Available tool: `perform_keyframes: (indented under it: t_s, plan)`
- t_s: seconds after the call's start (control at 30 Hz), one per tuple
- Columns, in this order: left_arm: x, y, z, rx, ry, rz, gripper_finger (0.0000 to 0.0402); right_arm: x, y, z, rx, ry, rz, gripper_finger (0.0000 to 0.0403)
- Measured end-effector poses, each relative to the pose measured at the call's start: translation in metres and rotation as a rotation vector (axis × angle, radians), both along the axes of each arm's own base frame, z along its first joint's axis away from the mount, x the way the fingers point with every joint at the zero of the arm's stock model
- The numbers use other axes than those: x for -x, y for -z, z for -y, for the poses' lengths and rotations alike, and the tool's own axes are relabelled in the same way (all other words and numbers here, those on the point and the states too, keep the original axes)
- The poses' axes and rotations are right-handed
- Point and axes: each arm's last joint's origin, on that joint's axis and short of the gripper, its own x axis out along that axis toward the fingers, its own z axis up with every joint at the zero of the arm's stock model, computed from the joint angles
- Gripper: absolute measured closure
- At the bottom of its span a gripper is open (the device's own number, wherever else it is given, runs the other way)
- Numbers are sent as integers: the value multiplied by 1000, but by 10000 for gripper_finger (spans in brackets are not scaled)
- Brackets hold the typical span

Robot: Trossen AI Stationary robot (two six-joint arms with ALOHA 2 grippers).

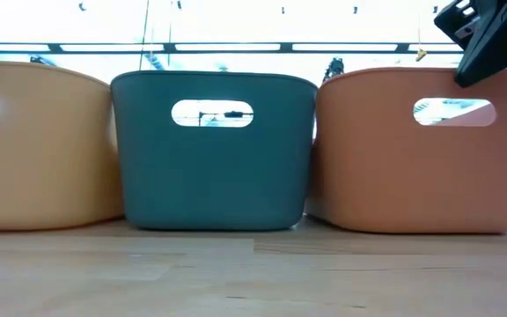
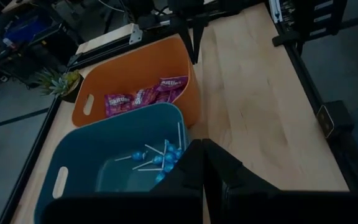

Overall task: Sort candy
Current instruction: Adjust the colored bins

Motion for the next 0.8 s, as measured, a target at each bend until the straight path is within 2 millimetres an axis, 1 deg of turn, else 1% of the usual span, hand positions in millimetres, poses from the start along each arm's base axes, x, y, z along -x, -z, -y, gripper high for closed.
perform_keyframes:
  t_s: [0.4, 0.57, 0.67, 0.8]
  plan:
    - [0, 0, 0, -1, -2, -3, 402, -5, 0, 6, 2, 24, -1, 403]
    - [3, 3, -3, 15, -39, -22, 402, -3, -2, 4, 8, 0, 2, 403]
    - [5, 5, -6, 69, -75, -54, 402, 3, -14, -3, -31, -47, 16, 403]
    - [10, 11, -3, 174, -85, -139, 402, 17, -39, -13, -93, -109, 73, 403]
